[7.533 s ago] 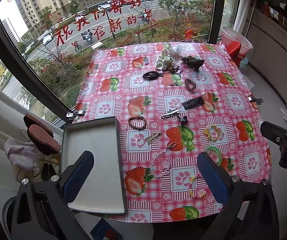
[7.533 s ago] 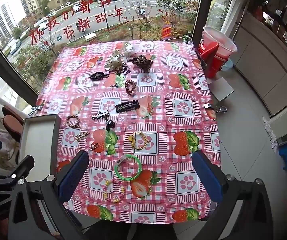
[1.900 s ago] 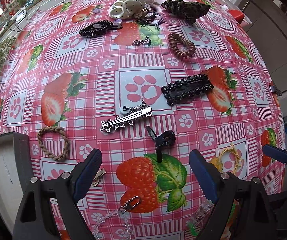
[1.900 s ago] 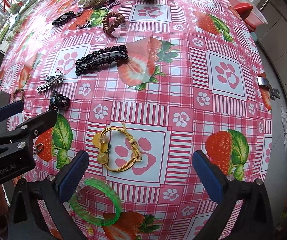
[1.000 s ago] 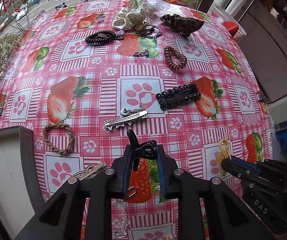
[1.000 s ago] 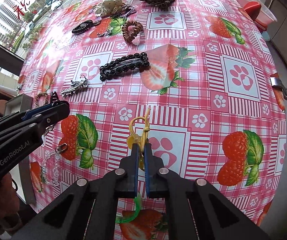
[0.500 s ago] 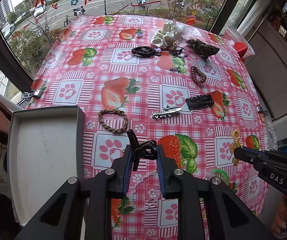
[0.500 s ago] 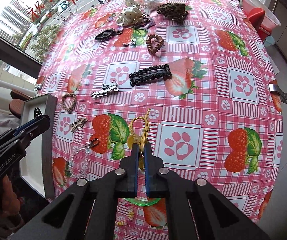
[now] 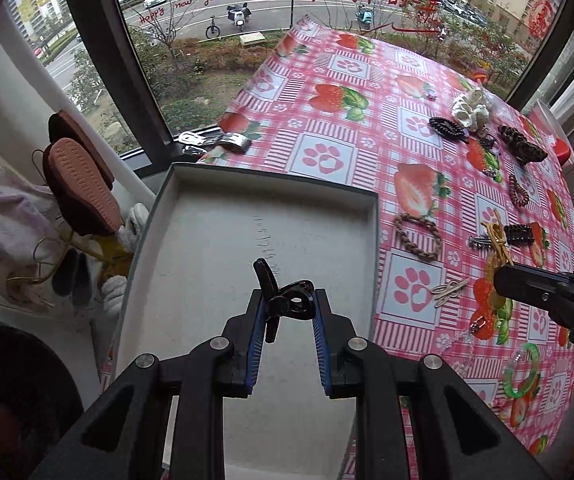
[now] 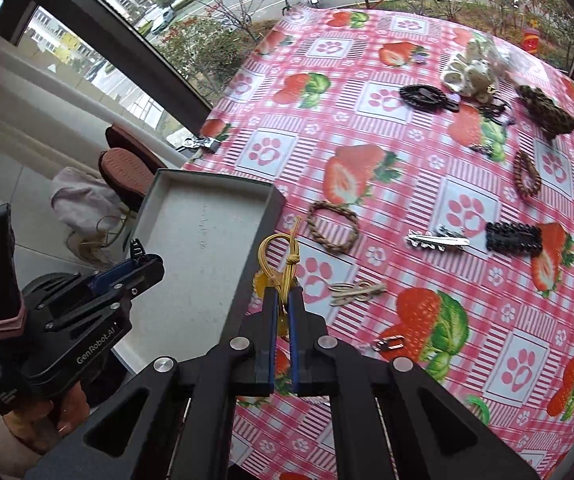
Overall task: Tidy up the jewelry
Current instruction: 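Carry the claw clip and yellow bracelet in both grippers over the gray tray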
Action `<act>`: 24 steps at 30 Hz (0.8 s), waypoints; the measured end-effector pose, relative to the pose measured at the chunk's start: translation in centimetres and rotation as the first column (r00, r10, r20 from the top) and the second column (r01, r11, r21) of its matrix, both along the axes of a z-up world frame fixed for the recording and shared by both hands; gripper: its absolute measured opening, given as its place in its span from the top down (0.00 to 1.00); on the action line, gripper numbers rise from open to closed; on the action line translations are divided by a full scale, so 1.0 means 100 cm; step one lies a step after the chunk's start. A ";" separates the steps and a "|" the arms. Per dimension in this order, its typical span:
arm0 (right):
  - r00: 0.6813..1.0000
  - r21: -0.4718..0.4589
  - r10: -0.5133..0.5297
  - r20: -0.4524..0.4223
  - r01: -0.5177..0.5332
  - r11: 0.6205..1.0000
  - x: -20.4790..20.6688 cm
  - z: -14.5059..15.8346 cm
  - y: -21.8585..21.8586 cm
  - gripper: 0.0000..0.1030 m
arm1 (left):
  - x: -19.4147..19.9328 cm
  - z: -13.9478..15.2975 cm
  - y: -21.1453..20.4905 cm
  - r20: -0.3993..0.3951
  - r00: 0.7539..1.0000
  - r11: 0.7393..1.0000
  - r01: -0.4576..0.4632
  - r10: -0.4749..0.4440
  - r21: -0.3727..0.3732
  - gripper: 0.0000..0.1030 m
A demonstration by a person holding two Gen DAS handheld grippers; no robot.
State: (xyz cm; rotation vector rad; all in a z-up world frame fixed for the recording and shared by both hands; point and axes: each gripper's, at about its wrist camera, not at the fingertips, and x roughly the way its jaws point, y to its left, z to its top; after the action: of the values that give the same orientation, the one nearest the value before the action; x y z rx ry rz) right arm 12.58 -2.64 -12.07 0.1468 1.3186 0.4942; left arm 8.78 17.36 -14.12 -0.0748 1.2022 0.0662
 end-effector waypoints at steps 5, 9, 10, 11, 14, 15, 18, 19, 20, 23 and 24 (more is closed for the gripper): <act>0.997 0.027 0.077 0.006 -0.077 0.997 0.021 -0.018 0.061 0.95 | 0.015 -0.021 0.032 -0.001 0.999 0.999 -0.033 0.033 0.026 0.71; 0.995 0.033 0.092 -0.024 -0.092 0.995 0.036 -0.041 0.092 0.95 | 0.028 -0.042 0.046 -0.004 0.999 0.998 -0.044 0.044 0.040 0.71; 0.995 0.031 0.091 -0.034 -0.090 0.995 0.040 -0.047 0.097 0.95 | 0.031 -0.047 0.048 -0.005 0.999 0.998 -0.047 0.047 0.041 0.71; 0.995 0.031 0.090 -0.042 -0.089 0.996 0.044 -0.054 0.102 0.95 | 0.033 -0.052 0.051 -0.008 0.999 0.998 -0.049 0.050 0.041 0.71; 0.994 0.012 0.089 -0.055 -0.089 0.996 0.052 -0.071 0.113 0.95 | 0.038 -0.066 0.054 -0.019 0.999 0.998 -0.049 0.050 0.047 0.71; 0.994 0.004 0.091 -0.056 -0.090 0.996 0.054 -0.076 0.116 0.95 | 0.040 -0.069 0.054 -0.023 0.999 0.998 -0.045 0.046 0.054 0.71; 0.994 -0.024 0.084 -0.064 -0.086 0.996 0.059 -0.088 0.120 0.95 | 0.042 -0.079 0.053 -0.033 0.999 0.997 -0.038 0.041 0.073 0.71; 0.994 -0.033 0.080 -0.068 -0.083 0.996 0.060 -0.091 0.121 0.95 | 0.042 -0.081 0.052 -0.033 0.999 0.996 -0.038 0.040 0.075 0.71; 0.994 -0.040 0.077 -0.074 -0.080 0.996 0.062 -0.094 0.121 0.95 | 0.041 -0.082 0.052 -0.035 0.999 0.997 -0.035 0.038 0.072 0.71; 0.993 -0.058 0.070 -0.098 -0.076 0.995 0.064 -0.104 0.123 0.94 | 0.041 -0.083 0.051 -0.032 0.999 0.997 -0.027 0.030 0.075 0.71; 0.993 -0.061 0.068 -0.100 -0.074 0.995 0.065 -0.107 0.124 0.94 | 0.041 -0.083 0.051 -0.034 0.999 0.997 -0.025 0.028 0.076 0.71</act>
State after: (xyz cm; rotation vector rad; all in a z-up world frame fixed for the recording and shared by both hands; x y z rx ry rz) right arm 19.06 9.75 -22.73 0.0713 1.4379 0.5087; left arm 12.92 22.46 -22.41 -0.0234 1.2324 0.1365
